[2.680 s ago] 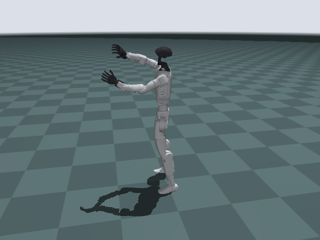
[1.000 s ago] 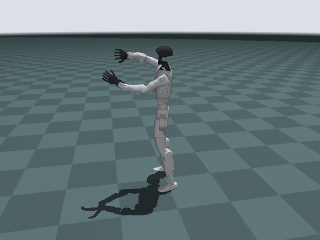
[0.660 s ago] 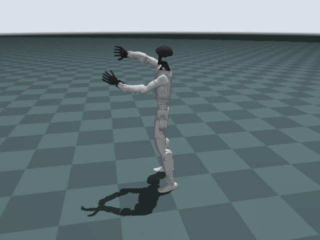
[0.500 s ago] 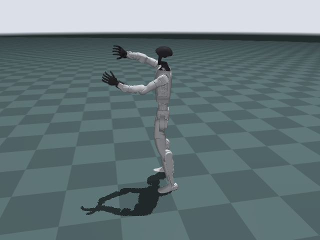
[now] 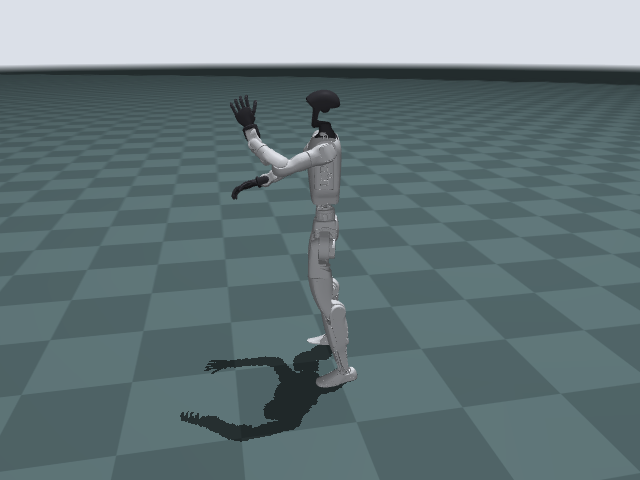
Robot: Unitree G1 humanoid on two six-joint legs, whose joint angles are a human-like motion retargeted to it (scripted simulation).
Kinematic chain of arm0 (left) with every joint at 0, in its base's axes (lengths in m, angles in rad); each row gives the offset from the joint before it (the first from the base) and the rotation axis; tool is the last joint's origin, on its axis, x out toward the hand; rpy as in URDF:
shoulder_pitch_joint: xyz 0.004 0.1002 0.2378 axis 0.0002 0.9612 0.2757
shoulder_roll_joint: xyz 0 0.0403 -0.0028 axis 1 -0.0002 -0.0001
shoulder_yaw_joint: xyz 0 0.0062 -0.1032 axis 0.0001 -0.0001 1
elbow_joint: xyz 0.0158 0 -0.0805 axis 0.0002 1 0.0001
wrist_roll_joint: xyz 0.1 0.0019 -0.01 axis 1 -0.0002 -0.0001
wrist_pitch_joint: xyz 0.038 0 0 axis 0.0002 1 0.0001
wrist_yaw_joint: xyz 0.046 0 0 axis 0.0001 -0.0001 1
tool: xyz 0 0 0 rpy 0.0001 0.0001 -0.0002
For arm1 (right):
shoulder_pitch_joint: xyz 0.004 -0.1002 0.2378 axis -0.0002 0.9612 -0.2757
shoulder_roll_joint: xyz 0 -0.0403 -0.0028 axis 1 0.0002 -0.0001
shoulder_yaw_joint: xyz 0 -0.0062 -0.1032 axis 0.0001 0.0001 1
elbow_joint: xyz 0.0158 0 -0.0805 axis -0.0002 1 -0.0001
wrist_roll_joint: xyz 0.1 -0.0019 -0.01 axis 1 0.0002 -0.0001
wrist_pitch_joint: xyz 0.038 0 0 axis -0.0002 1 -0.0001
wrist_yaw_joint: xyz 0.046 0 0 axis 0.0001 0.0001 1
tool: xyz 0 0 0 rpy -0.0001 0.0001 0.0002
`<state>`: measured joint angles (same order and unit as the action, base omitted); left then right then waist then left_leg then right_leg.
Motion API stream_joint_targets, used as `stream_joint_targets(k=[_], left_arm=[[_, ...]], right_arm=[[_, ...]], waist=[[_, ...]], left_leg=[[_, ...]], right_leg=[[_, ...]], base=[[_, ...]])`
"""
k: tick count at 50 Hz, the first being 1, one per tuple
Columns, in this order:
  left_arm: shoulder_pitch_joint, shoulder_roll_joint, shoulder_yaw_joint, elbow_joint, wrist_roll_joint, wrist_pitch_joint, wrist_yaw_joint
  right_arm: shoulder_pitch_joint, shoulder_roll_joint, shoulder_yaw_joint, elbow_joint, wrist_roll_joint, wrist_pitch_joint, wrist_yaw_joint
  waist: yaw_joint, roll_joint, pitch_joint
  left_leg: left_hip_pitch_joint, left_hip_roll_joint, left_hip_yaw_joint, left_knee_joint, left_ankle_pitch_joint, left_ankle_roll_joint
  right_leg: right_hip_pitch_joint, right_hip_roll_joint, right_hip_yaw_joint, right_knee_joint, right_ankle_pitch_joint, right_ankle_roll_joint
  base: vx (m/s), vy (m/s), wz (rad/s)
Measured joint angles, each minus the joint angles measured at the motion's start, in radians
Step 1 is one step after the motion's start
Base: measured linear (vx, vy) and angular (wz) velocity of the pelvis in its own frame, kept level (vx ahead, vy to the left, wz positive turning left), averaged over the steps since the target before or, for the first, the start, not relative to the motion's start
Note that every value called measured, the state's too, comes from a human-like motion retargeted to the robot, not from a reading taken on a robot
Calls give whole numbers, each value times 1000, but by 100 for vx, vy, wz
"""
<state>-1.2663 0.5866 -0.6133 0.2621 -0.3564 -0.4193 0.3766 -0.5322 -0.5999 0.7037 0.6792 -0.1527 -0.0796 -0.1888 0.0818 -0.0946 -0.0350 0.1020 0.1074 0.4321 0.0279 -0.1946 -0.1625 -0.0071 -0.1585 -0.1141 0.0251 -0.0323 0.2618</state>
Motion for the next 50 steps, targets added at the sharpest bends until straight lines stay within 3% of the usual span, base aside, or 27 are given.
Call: stream_joint_targets(k=[7, 12, 20, 24, 28, 34, 39, 45, 50], left_arm=[[-301, 146, -17, -294, 333, -1, 144], [-538, 240, -71, -423, 543, 46, 254], [-812, 378, -191, -444, 808, 155, 385], [-874, 395, -221, -408, 838, 177, 415], [-851, 377, -200, -397, 736, 144, 408], [-610, 347, -59, -428, 497, 61, 344], [-187, 347, 139, -455, 398, 25, 248], [428, 402, 347, -431, 351, 13, 67], [841, 451, 436, -373, 260, 18, -138]], right_arm=[[375, 108, -132, 337, 51, 70, 165], [569, 147, -295, 473, 218, 84, 117], [764, 128, -478, 441, 405, 58, 70], [760, 123, -508, 445, 435, 61, 50], [701, 135, -524, 452, 481, 65, 11], [587, 166, -535, 370, 504, 36, -57], [536, 139, -526, 149, 344, -2, -70], [523, 8, -537, -220, 82, -63, -49], [534, -139, -578, -454, 36, -105, -57]], waist=[[1, 56, 2], [-28, 89, 4], [-68, 148, 13], [-83, 161, 15], [-93, 157, 21], [-93, 129, 35], [-80, 112, 43], [-61, 99, 45], [-37, 80, 46]], left_leg=[[-13, 18, 2, -1, 4, -19], [-24, 10, -1, -6, 6, -30], [-33, 24, 14, -9, 12, -55], [-34, 27, 22, -11, 13, -60], [-30, 23, 27, -12, 13, -55], [-20, 10, 29, -10, 8, -37], [-15, 5, 26, -6, 7, -26], [-16, 5, 22, -1, 7, -22], [-25, 8, 15, -2, 12, -25]], right_leg=[[-22, 19, -9, 17, -5, 0], [-19, 12, -12, -9, 0, 0], [-34, 28, -5, -14, 6, 0], [-39, 33, 2, -15, 8, 0], [-40, 29, 9, -14, 7, 0], [-33, 15, 18, -11, 2, 0], [-28, 9, 21, -6, -1, 0], [-26, 7, 20, -4, -2, 0], [-30, 10, 10, -4, -2, 0]], base=[[0, 0, 0], [0, 0, 0], [0, 0, 0], [0, 0, 0], [0, 0, 0], [0, 0, 0], [0, 0, 0], [0, 0, 0], [0, 0, 0]])
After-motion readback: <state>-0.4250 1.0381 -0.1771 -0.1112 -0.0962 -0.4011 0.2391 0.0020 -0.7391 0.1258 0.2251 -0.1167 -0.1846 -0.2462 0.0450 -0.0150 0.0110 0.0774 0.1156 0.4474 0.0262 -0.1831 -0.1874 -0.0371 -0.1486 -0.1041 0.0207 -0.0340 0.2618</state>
